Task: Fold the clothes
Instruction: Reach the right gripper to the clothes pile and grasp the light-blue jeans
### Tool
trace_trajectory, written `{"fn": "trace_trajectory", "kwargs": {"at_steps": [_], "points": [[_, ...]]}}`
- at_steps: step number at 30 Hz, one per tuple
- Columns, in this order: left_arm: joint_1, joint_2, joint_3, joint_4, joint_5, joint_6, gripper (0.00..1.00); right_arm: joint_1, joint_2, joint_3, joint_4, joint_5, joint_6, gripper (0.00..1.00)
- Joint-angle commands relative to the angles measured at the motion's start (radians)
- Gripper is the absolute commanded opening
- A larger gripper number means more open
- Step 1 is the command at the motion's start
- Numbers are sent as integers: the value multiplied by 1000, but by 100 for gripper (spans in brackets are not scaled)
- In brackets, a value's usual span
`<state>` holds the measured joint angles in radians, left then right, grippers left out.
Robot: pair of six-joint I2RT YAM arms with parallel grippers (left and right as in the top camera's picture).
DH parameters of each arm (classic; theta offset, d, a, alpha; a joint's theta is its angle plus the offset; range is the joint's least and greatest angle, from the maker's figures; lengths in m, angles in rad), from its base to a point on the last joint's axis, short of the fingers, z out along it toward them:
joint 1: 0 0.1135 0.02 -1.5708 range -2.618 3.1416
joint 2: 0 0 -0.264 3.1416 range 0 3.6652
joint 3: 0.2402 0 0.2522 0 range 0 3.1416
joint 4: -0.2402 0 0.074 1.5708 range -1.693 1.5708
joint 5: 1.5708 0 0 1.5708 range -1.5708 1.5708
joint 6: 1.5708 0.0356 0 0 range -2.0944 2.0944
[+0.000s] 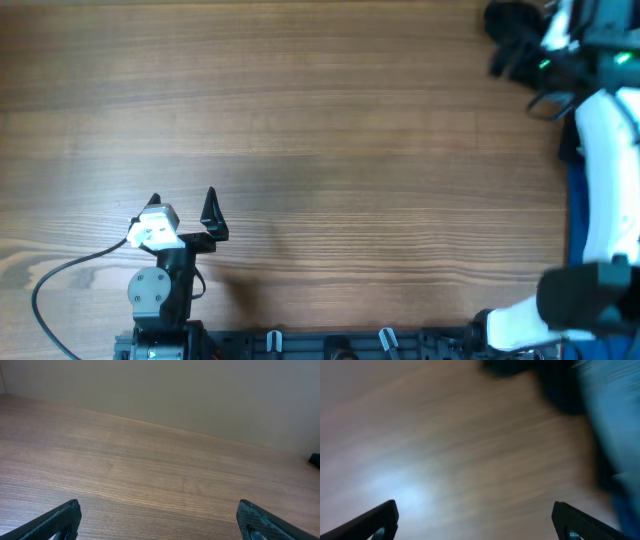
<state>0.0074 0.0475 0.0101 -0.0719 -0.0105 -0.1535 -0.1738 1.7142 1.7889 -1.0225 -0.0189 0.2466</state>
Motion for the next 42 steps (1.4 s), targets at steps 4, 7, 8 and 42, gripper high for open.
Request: {"fn": "trace_trajectory", "kwargs": {"at_steps": [4,7,8,42], "points": [[-5,-7,-5,0,-2,19,100,-274,228,193,166,-15,72,99],[-5,-7,-5,0,-2,19,100,-372,333,193,278,-56,67,100],[-5,-7,-5,0,-2,19,100,-395,361,193,291,-49,67,99],[-5,-7,-5,0,-2,19,100,-230,-182,180,230,-377,93,4]]}}
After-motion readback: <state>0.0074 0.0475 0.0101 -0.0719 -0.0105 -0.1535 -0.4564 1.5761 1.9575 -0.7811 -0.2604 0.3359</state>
